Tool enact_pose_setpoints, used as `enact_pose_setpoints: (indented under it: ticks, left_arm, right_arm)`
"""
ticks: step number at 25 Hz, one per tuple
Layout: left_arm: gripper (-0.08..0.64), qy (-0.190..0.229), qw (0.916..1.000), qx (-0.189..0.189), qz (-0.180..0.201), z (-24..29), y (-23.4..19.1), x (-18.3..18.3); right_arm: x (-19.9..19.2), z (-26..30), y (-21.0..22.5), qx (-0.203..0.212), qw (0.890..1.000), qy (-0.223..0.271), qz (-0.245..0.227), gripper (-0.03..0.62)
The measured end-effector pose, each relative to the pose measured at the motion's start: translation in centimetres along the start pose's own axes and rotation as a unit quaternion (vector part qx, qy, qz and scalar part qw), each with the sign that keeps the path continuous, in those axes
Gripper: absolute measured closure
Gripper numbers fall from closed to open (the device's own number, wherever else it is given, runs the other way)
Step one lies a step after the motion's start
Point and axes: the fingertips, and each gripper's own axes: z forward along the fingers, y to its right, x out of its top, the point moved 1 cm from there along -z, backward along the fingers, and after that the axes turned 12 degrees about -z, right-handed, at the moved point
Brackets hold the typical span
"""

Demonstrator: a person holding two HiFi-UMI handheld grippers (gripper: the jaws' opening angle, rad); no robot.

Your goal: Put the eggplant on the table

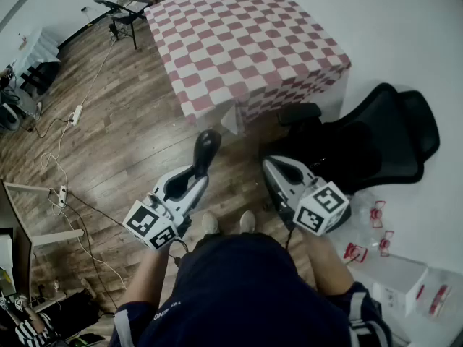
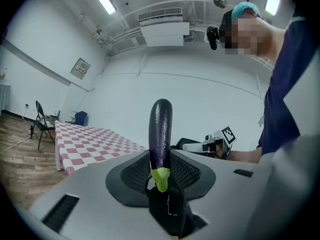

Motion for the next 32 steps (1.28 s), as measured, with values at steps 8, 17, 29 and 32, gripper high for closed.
enact_pose_setpoints:
  ticks: [8, 17, 29, 32]
  left_arm:
    - [0.417, -0.005, 0.9999, 0.008, -0.007, 1.0, -0.1, -0.9]
    - [0.417, 0.007, 0.9997, 0.015, -0.019, 4.6, 2.3, -2.3]
    - [0.417, 0.015, 0.9987, 0.045, -0.018, 7.4, -1.3, 0.5]
    - [0.417, 0.017, 0.9988, 0.043, -0.013, 7.9, -1.5, -0.1]
  right_arm:
    - [-0.1, -0.5, 0.5, 0.012, 0.999, 0.016, 0.025, 0.579]
    - [-1.7, -3.6, 3.4, 0.027, 0.999, 0.004, 0.040, 0.578]
    - [-1.0, -0.7, 8.1, 0.030, 0.998, -0.006, 0.049, 0.578]
    - [-2.0, -0.8, 8.3, 0.032, 0.998, -0.005, 0.049, 0.578]
